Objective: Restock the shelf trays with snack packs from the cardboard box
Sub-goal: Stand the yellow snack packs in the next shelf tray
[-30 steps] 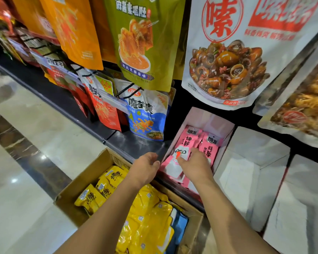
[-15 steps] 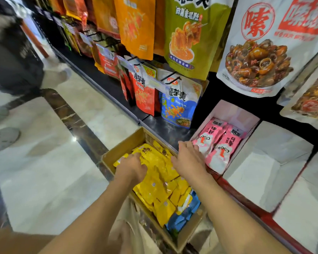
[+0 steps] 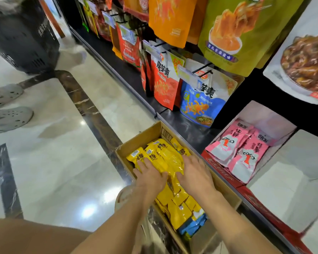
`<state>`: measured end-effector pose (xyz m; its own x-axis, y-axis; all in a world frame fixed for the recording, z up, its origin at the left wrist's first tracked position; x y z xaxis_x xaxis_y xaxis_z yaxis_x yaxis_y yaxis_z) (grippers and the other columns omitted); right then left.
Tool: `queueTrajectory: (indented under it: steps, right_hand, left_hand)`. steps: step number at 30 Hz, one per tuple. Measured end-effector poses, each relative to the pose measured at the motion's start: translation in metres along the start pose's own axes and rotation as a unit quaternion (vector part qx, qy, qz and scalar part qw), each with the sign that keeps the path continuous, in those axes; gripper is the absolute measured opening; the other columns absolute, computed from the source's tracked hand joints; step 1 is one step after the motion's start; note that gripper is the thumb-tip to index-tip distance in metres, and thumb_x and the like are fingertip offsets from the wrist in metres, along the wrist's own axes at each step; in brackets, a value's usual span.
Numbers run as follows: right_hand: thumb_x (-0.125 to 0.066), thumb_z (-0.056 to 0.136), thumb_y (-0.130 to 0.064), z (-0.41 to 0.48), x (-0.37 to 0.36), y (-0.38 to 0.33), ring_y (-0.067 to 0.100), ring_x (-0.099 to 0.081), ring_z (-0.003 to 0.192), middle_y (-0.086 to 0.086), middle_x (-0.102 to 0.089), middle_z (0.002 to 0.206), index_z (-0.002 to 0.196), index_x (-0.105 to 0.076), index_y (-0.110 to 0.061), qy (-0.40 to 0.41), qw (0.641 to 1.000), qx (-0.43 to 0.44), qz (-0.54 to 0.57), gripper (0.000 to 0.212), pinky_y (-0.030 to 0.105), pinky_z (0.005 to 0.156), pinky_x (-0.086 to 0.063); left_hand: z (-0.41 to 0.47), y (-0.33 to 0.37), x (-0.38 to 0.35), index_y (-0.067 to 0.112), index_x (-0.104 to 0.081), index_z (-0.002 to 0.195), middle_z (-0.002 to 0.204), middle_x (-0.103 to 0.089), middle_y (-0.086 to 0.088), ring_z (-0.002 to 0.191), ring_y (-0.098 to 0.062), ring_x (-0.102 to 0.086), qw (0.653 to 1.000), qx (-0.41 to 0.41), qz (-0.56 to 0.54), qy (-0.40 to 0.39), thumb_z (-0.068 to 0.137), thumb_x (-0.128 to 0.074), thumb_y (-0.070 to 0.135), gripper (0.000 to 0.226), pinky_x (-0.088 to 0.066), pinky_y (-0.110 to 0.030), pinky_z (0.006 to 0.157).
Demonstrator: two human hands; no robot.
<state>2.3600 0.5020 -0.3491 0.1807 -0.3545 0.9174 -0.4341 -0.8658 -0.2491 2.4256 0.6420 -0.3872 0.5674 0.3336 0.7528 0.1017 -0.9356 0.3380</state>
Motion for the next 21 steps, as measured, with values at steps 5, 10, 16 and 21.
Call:
queueTrajectory:
  steps: [5,10,16,21]
  right_hand:
    - [-0.056,0.098,-0.045,0.007,0.003,0.005,0.028,-0.037,0.139,0.007,-0.039,0.154,0.153,-0.032,-0.015,0.015,1.0,0.005,0.004,0.067,0.041,0.113,-0.037]
    - [-0.056,0.098,-0.043,0.012,0.002,0.006,0.027,-0.038,0.138,0.007,-0.042,0.152,0.151,-0.034,-0.015,0.027,0.999,0.003,0.019,0.064,0.039,0.112,-0.038]
    - [-0.056,0.098,-0.042,0.015,-0.016,-0.011,0.027,-0.039,0.136,0.006,-0.043,0.149,0.152,-0.033,-0.016,0.0,0.999,0.013,0.034,0.064,0.042,0.11,-0.04]
    - [-0.055,0.099,-0.042,0.013,-0.028,-0.02,0.027,-0.039,0.135,0.006,-0.044,0.147,0.151,-0.034,-0.017,-0.016,1.0,0.012,0.022,0.061,0.043,0.108,-0.04]
  left_hand:
    - [0.007,0.007,-0.019,0.005,0.014,0.154,0.163,0.018,-0.014,0.149,-0.044,0.001,1.0,0.001,0.023,-0.002,0.089,-0.052,0.064,0.109,-0.013,-0.046,0.12]
    - [0.007,0.012,-0.013,0.009,0.005,0.155,0.16,0.0,-0.012,0.142,-0.043,-0.021,0.999,0.012,-0.026,0.028,0.083,-0.072,0.048,0.112,-0.031,-0.046,0.114]
    - [0.006,0.0,0.004,0.012,-0.007,0.151,0.144,-0.018,-0.014,0.126,-0.041,-0.042,0.985,0.059,-0.161,0.036,0.07,-0.083,0.028,0.112,-0.042,-0.045,0.103]
    - [0.003,-0.012,0.008,0.008,-0.022,0.142,0.137,-0.035,-0.016,0.125,-0.038,-0.044,0.969,0.081,-0.229,0.046,0.078,-0.071,0.018,0.082,-0.041,-0.056,0.102]
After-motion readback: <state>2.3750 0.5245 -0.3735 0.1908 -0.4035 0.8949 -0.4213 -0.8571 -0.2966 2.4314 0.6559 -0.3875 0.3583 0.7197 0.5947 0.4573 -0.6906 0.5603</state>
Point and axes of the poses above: each hand's wrist, its own z-axis towards the middle knuckle, its own x-axis out of the back of the hand, y = z × x, the point moved 3 cm from there along z, towards the middle knuckle
